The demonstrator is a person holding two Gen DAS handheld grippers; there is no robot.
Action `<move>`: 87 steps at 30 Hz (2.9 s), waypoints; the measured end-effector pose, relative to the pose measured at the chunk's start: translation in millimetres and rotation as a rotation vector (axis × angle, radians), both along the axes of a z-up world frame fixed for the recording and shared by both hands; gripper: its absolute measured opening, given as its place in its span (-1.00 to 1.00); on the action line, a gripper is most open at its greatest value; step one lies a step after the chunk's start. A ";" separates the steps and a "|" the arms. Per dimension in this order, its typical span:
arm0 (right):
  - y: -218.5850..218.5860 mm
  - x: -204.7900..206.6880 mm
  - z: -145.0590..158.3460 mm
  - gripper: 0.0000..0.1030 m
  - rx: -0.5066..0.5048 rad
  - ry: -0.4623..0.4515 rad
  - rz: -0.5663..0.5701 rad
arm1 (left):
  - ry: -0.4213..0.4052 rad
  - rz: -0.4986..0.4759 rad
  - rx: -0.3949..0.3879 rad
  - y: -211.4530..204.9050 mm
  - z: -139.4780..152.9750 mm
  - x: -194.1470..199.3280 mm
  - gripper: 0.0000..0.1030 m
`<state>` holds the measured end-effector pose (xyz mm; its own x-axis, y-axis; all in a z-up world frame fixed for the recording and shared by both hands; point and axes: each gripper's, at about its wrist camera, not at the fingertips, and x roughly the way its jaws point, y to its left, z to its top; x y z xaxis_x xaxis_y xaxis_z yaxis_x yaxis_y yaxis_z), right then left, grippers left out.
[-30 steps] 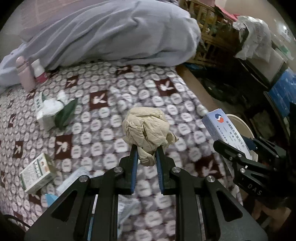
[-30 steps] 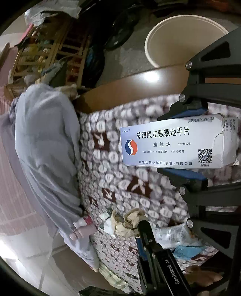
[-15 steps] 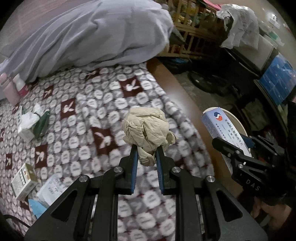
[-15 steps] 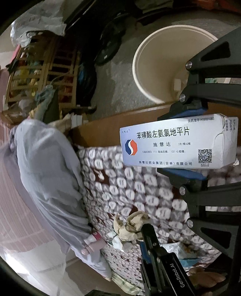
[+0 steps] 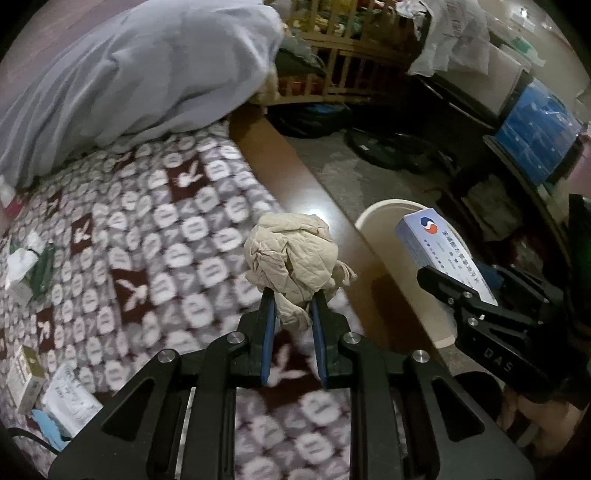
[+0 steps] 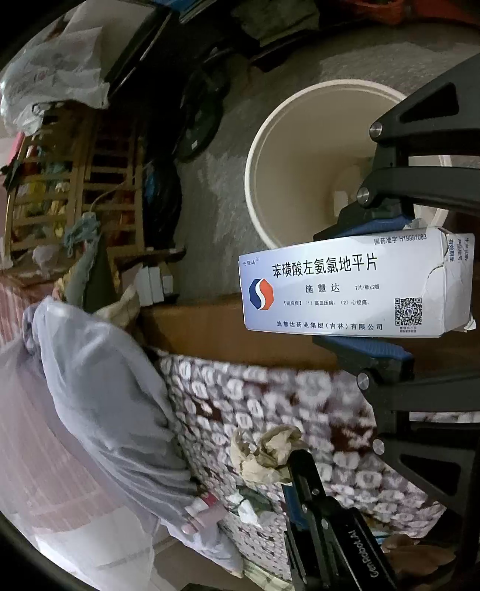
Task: Collect trash
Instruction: 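Carry the crumpled paper and medicine box over the white bucket, then open both tools to drop the paper and box into the bucket, then bring both open tools back over the trash on the blanket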
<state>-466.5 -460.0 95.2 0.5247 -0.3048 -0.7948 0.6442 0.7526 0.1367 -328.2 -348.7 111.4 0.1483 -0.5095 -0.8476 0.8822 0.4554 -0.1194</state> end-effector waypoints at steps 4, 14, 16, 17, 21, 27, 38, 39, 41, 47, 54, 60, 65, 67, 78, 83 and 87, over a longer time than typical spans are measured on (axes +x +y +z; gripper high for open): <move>-8.2 -9.3 -1.1 -0.13 0.003 -0.001 -0.025 | 0.029 -0.029 -0.006 -11.0 -2.4 -6.9 -0.69; -27.2 -30.3 -6.7 -0.13 0.011 0.013 -0.082 | 0.099 -0.093 -0.009 -41.0 -10.2 -23.1 -0.69; -31.0 -33.9 -9.1 -0.13 0.016 0.020 -0.093 | 0.114 -0.102 -0.004 -46.6 -13.7 -26.5 -0.69; -32.8 -35.6 -10.6 -0.13 0.019 0.025 -0.099 | 0.122 -0.106 -0.003 -48.3 -14.8 -27.3 -0.69; -39.3 -41.3 -16.3 -0.13 0.033 0.035 -0.120 | 0.138 -0.123 0.001 -57.4 -18.9 -33.0 -0.69; -47.5 -48.2 -20.7 -0.13 0.045 0.037 -0.145 | 0.163 -0.146 0.002 -69.8 -23.7 -39.4 -0.69; -57.6 -55.4 -24.6 -0.13 0.052 0.035 -0.195 | 0.207 -0.190 -0.030 -78.1 -23.2 -49.6 -0.58; -58.2 -55.7 -24.7 -0.13 0.053 0.035 -0.199 | 0.210 -0.192 -0.030 -80.2 -23.7 -51.3 -0.57; -59.4 -57.0 -24.8 -0.13 0.051 0.035 -0.217 | 0.213 -0.198 -0.029 -80.5 -24.0 -51.7 -0.54; -60.8 -57.6 -26.5 0.08 0.058 0.044 -0.244 | 0.211 -0.198 -0.033 -69.2 -23.9 -47.0 -0.41; -54.3 -49.5 -27.9 0.08 0.070 0.055 -0.217 | 0.189 -0.163 -0.021 -52.9 -22.9 -38.3 -0.41; -45.7 -42.1 -26.0 0.09 0.072 0.058 -0.198 | 0.157 -0.113 -0.006 -38.5 -19.3 -27.9 -0.41; -34.2 -30.1 -20.2 0.11 0.061 0.056 -0.170 | 0.135 -0.065 0.000 -19.0 -15.0 -15.2 -0.41; -27.9 -22.7 -17.4 0.13 0.056 0.054 -0.153 | 0.119 -0.048 0.006 -10.6 -12.9 -10.6 -0.41; 14.5 36.0 -3.6 0.17 0.044 0.040 -0.010 | 0.068 0.071 0.015 49.2 6.5 33.3 -0.40; 41.8 69.7 -2.7 0.18 0.047 0.036 0.077 | 0.057 0.134 0.026 86.9 8.3 61.2 -0.24; 65.4 99.7 -6.3 0.19 0.056 0.044 0.154 | 0.057 0.208 0.029 124.2 9.1 90.1 -0.20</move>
<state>-366.8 -394.5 88.9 0.5261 -0.1783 -0.8315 0.5284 0.8346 0.1554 -238.1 -224.6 120.5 0.1995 -0.4477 -0.8716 0.7609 0.6313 -0.1501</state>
